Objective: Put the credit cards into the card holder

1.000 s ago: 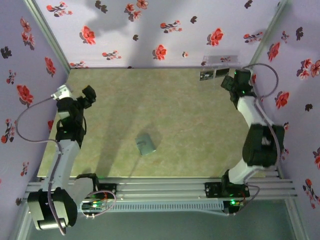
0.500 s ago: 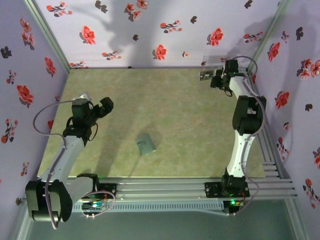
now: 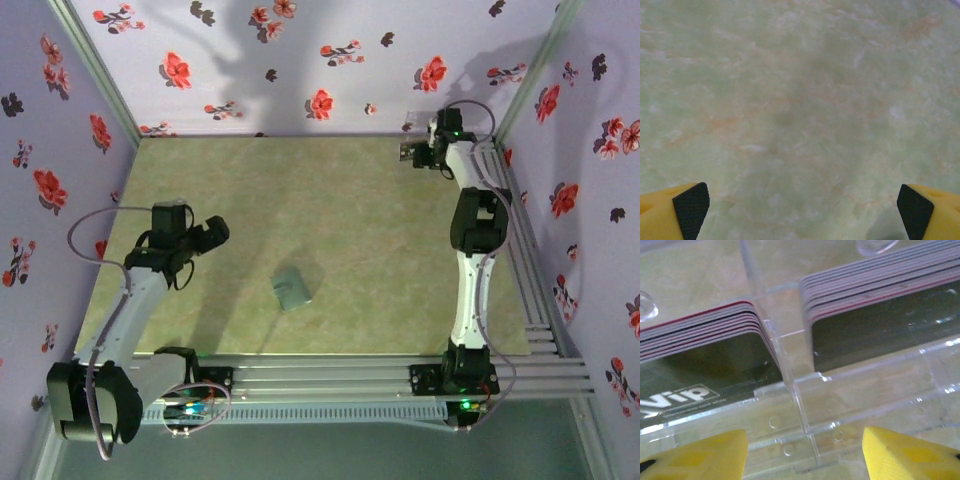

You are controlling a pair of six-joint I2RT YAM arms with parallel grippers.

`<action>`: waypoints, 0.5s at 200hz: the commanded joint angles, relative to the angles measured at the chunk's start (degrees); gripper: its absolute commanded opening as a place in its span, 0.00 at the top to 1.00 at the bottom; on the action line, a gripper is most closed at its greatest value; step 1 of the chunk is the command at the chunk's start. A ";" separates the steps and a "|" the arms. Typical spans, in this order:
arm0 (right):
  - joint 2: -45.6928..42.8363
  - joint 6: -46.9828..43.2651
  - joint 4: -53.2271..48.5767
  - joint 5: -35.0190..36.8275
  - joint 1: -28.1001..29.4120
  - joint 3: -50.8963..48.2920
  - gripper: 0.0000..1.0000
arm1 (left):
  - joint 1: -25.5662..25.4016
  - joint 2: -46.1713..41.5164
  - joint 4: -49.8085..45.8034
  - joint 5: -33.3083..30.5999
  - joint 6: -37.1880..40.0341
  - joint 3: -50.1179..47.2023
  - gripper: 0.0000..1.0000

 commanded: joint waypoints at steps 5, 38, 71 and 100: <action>2.39 -4.40 -3.50 2.66 0.16 3.46 0.37 | -0.40 0.88 -4.83 -1.94 1.01 1.11 0.00; 5.04 -5.98 -5.42 3.09 0.25 8.34 0.44 | -0.50 1.14 -6.18 -3.01 1.18 1.50 0.00; 6.05 -6.60 -5.42 2.97 0.51 9.08 0.51 | -0.60 2.20 -6.55 -2.14 0.36 2.04 0.01; 6.15 -7.45 -8.05 3.89 1.34 9.52 0.59 | -0.58 2.44 -5.91 -2.62 0.14 2.00 0.01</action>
